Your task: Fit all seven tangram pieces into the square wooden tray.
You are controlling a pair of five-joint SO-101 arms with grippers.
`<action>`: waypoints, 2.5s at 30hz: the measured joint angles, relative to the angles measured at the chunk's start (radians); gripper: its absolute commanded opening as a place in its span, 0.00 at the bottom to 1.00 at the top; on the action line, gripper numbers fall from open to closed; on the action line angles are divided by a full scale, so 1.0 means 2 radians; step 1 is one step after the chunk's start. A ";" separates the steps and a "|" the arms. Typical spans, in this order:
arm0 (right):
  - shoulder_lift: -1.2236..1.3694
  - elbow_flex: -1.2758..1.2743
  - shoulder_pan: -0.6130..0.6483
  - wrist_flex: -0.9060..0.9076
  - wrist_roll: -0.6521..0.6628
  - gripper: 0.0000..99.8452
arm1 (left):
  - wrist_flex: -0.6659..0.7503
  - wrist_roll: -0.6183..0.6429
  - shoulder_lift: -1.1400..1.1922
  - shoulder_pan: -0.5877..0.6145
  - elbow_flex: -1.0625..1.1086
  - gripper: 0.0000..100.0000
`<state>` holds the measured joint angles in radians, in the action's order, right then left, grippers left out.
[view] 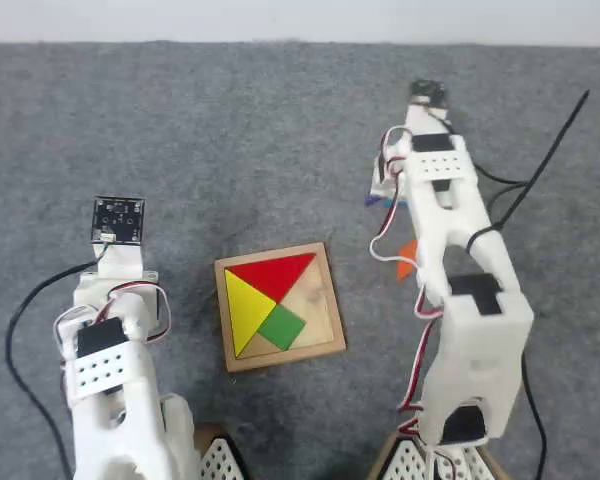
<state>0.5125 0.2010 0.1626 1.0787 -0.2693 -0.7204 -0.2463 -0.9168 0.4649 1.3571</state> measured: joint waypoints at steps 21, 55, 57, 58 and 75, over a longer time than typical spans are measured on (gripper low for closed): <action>0.226 0.324 -0.016 0.156 -0.002 0.18 | 0.000 0.000 0.000 0.000 0.000 0.01; 0.268 0.388 0.001 0.265 0.033 0.08 | 0.000 0.000 0.000 0.000 0.000 0.01; 0.268 0.388 0.001 0.269 0.034 0.08 | 0.000 0.000 0.000 0.000 0.000 0.01; 0.268 0.389 0.001 0.270 0.034 0.08 | 0.000 0.000 0.000 0.000 0.000 0.01; 0.270 0.466 0.001 0.338 0.072 0.07 | 0.000 0.000 0.000 0.000 0.000 0.01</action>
<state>1.0526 1.1339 0.1642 1.7538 -0.1250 -0.7204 -0.2463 -0.9168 0.4649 1.3571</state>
